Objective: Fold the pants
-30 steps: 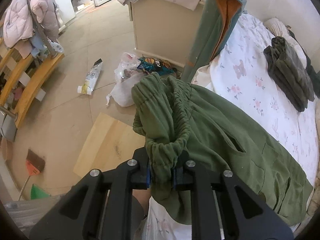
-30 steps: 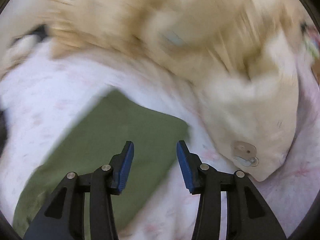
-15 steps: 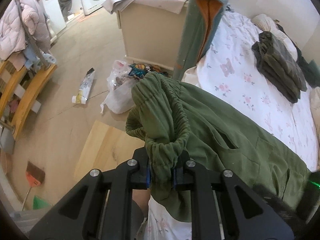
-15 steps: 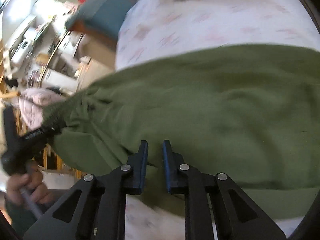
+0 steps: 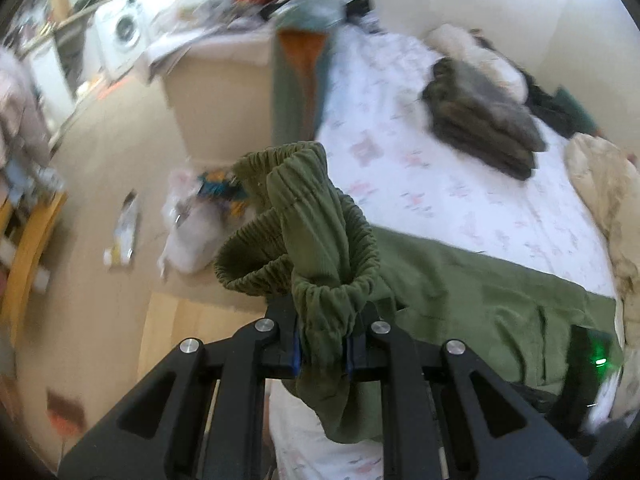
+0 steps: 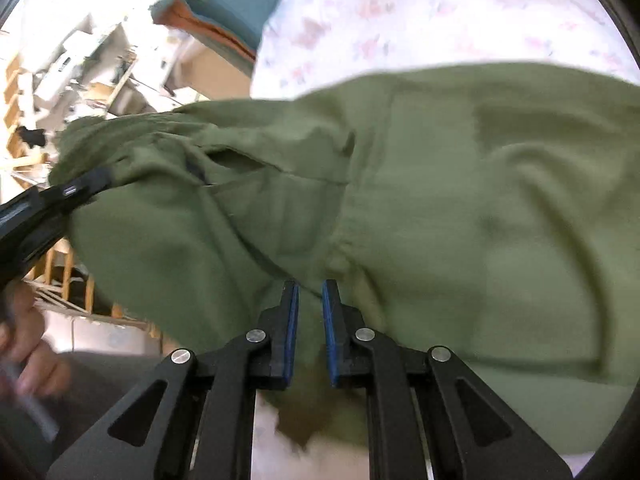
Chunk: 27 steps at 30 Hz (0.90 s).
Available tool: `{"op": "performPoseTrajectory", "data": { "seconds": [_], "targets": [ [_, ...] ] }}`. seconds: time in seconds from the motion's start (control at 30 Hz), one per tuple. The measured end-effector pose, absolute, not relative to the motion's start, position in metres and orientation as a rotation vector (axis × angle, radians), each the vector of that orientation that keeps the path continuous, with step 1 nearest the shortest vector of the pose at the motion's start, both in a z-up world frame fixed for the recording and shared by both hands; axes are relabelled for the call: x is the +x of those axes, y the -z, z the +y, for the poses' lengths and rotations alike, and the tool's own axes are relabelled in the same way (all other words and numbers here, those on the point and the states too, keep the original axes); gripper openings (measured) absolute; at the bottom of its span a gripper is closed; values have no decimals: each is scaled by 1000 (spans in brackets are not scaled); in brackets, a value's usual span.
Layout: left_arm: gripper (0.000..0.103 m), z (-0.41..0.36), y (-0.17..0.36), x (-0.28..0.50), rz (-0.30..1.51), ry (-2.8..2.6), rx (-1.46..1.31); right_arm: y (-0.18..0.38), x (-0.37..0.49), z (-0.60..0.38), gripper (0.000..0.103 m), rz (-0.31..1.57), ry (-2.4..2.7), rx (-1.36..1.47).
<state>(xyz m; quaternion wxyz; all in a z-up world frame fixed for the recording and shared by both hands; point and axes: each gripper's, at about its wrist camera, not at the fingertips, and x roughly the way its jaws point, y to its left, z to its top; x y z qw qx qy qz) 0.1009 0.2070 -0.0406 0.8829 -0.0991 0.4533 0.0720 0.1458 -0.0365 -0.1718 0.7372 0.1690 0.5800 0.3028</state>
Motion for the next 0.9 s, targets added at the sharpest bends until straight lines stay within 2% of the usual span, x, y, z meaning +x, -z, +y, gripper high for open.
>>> {"op": "performPoseTrajectory", "data": {
  "seconds": [0.07,0.1,0.13,0.17,0.2,0.43,0.63,0.7,0.73,0.8,0.83,0.9],
  "targets": [
    [12,186,31,99,893,-114,-140,155,138,-68,19,1238,-653,373],
    [12,173,26,98,865,-89,-101,150,134,-85,28,1226,-635,378],
    [12,159,22,97,839,-67,-60,146,132,-106,54,1218,-600,387],
    [12,146,19,97,821,-49,-23,144,130,-127,65,1212,-555,404],
    [12,128,17,96,803,-24,25,141,127,-149,68,1195,-513,436],
    [12,-2,42,94,772,123,346,117,107,-262,68,1048,-287,535],
    [20,-108,139,84,919,283,667,112,93,-319,69,955,-201,685],
    [29,-119,168,84,1024,355,660,113,92,-323,69,951,-195,697],
    [38,-120,173,82,1040,375,652,113,91,-326,69,952,-196,698],
    [66,-115,167,80,1052,425,597,113,92,-324,69,959,-197,701],
    [87,-109,160,80,1067,446,540,113,91,-328,69,963,-200,707],
    [90,-91,136,76,1037,438,448,114,92,-328,69,975,-213,714]
  ]
}}
